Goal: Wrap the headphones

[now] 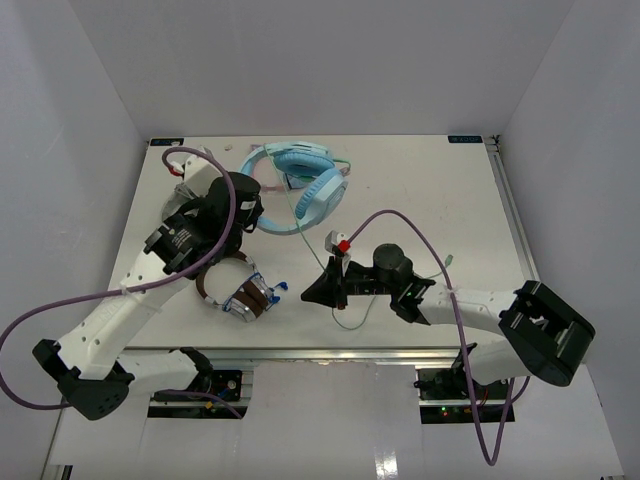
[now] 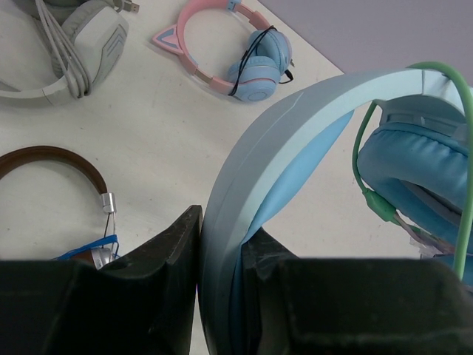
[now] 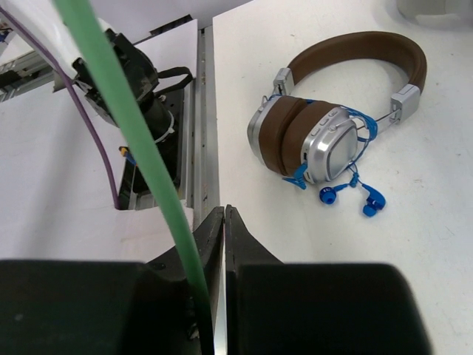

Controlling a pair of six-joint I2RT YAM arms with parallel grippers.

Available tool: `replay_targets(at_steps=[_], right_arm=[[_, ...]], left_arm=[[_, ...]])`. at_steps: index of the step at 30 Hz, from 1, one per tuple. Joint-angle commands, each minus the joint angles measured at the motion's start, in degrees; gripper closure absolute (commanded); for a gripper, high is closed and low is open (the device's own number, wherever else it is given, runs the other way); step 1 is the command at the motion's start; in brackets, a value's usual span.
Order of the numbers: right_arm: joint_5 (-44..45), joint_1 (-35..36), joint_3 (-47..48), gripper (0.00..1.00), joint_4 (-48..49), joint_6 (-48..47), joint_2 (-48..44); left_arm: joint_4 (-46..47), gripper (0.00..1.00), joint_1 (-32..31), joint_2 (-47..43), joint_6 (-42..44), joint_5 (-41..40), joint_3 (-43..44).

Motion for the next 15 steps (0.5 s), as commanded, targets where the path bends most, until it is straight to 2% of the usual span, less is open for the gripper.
replay_targets(at_steps=[1,11,15], right_arm=[[3.46,0.16,-0.9,0.92,7.35,-1.81,2.88],[15.14,0.07,-4.79,0.92,11.46,-2.99,4.27],[22.03,-0.42,-6.45,0.92,12.66,-3.95,3.07]], left_arm=[[3.5,1.0,0.23,-4.85,-3.69,1.24,2.43],[5.98,1.0,0.23,-9.23,-3.53,7.24,0.54],[10.44,1.0,0.23,-12.64,1.37,16.08,-4.03]])
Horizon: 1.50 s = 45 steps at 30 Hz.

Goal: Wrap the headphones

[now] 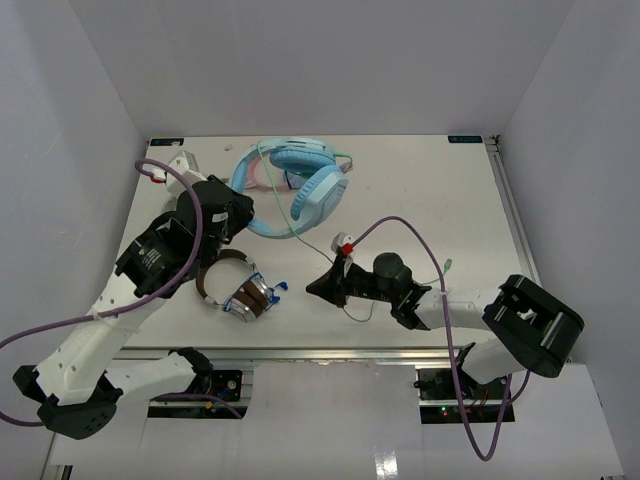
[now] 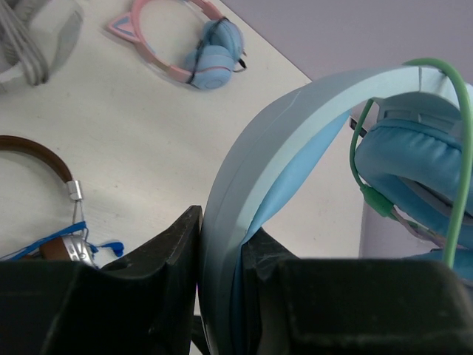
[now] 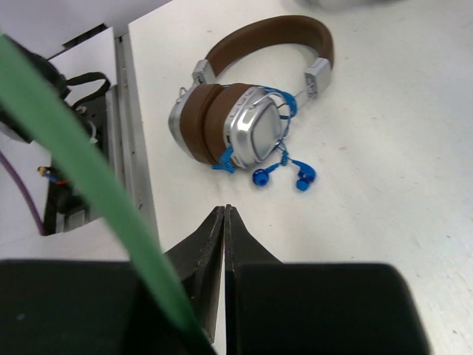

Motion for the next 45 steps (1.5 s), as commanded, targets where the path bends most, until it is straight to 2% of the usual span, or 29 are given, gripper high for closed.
replay_targets(at_steps=[1,7,16,19,25,28,32,39,45], right_arm=[[10.31,-0.72,-1.89,0.92,4.81,-2.35,-1.59],[15.36,-3.09,-3.28,0.92,5.58,-2.62,-3.67],[8.55,-8.73,1.33,0.92,5.77,0.27,0.54],[4.91,-9.95,3.16,0.92,6.44,1.39,3.19],[0.8,-10.13,5.0,0.92,10.95,4.57,7.55],[0.14,-11.5,5.97,0.92,10.28,4.62,7.46],[-3.31,-16.1,6.34,0.92,9.4,6.06,5.28],[-10.89,-25.15,10.82,0.92,2.17,6.26,3.19],[-16.67,-30.01,18.27,0.92,-7.33,6.17,3.77]], left_arm=[[9.67,1.0,0.17,-5.72,2.92,11.31,-3.77],[12.46,1.0,0.15,-10.48,10.02,18.71,-6.4],[17.71,1.0,0.23,-11.39,18.37,39.73,-11.83],[19.57,1.0,0.24,-11.89,18.13,42.1,-13.02],[30.4,1.0,0.22,-17.5,15.4,46.31,-19.54],[28.05,1.0,0.15,-15.53,19.08,54.69,-17.43],[22.84,1.0,0.2,-13.51,27.41,59.04,-16.55],[19.54,1.0,0.15,-12.44,34.47,61.95,-18.7],[16.93,1.0,0.16,-7.5,40.21,62.06,-20.3]])
